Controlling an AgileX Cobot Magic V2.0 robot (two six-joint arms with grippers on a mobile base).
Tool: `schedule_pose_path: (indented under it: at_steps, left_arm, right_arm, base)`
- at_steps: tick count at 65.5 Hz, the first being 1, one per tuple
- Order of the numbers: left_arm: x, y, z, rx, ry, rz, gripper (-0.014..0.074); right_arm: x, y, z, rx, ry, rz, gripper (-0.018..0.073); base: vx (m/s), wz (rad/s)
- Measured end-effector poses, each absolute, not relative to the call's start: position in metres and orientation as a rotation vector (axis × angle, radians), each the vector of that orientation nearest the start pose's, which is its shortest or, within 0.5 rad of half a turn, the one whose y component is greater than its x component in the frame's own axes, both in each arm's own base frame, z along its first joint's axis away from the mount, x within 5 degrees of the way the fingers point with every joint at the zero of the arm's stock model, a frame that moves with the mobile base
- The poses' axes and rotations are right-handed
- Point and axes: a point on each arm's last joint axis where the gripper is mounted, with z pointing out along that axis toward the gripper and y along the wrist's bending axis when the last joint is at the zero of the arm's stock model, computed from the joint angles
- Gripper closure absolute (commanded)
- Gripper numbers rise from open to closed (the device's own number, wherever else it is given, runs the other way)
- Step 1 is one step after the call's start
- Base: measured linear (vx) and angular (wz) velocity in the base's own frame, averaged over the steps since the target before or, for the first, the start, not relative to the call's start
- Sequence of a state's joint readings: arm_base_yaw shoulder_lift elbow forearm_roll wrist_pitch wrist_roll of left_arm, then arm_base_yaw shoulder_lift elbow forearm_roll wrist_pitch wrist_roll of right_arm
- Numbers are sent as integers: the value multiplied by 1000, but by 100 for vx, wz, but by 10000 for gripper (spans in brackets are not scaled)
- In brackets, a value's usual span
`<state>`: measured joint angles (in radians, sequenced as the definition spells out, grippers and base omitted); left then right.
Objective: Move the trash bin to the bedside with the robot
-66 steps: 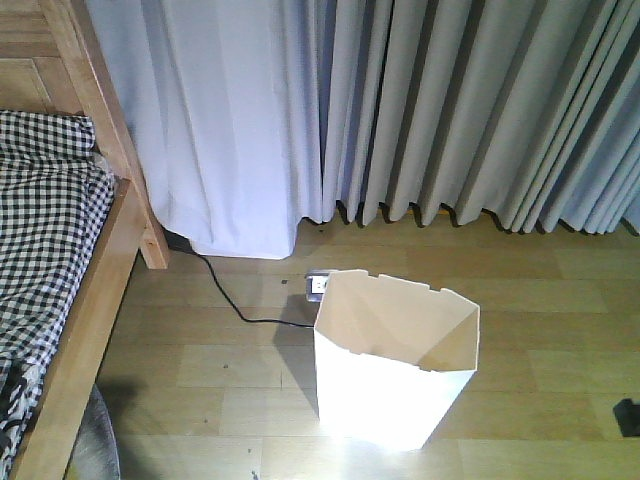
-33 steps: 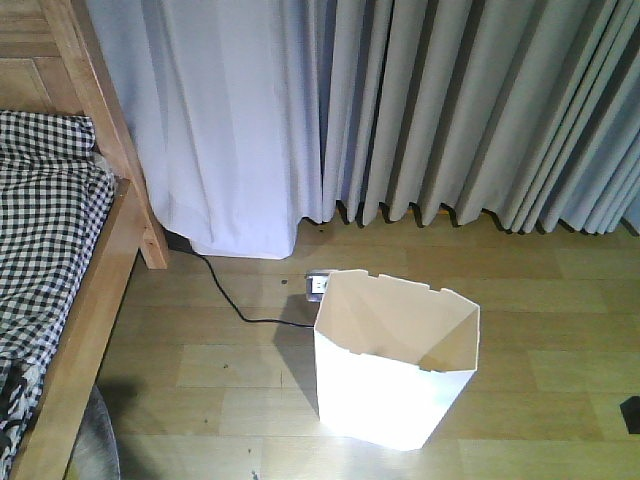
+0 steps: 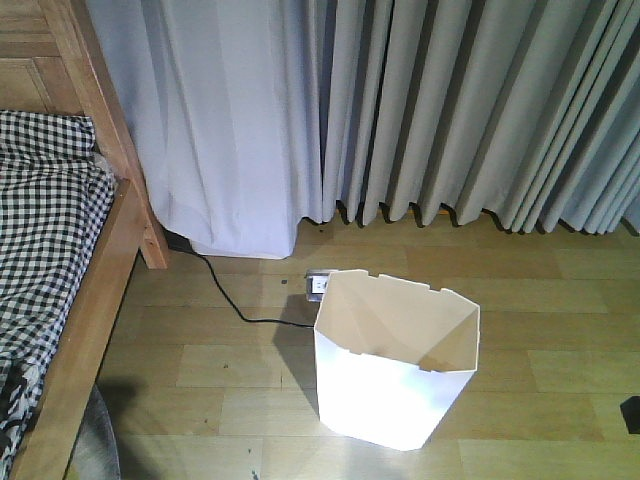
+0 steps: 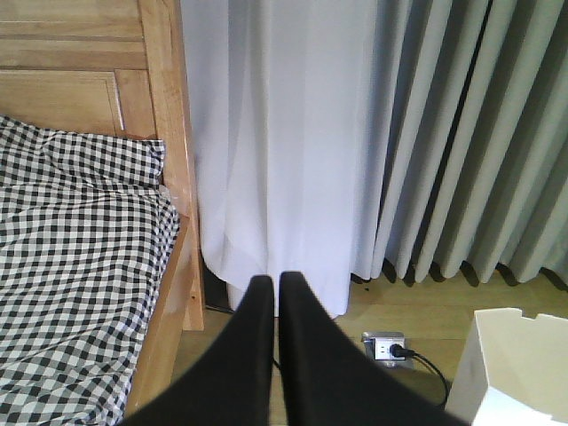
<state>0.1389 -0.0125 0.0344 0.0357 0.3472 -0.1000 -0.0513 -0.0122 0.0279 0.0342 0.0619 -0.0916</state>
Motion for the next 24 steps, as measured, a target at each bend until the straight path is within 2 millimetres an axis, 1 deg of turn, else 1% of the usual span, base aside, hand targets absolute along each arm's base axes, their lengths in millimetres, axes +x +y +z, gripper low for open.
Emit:
schedule_pose_path:
  at_steps: [24]
  left_arm:
    - [53, 8, 171, -198, 1842, 62, 603]
  right_arm:
    - [57, -3, 199, -6, 1562, -84, 568]
  base:
    - [0, 0]
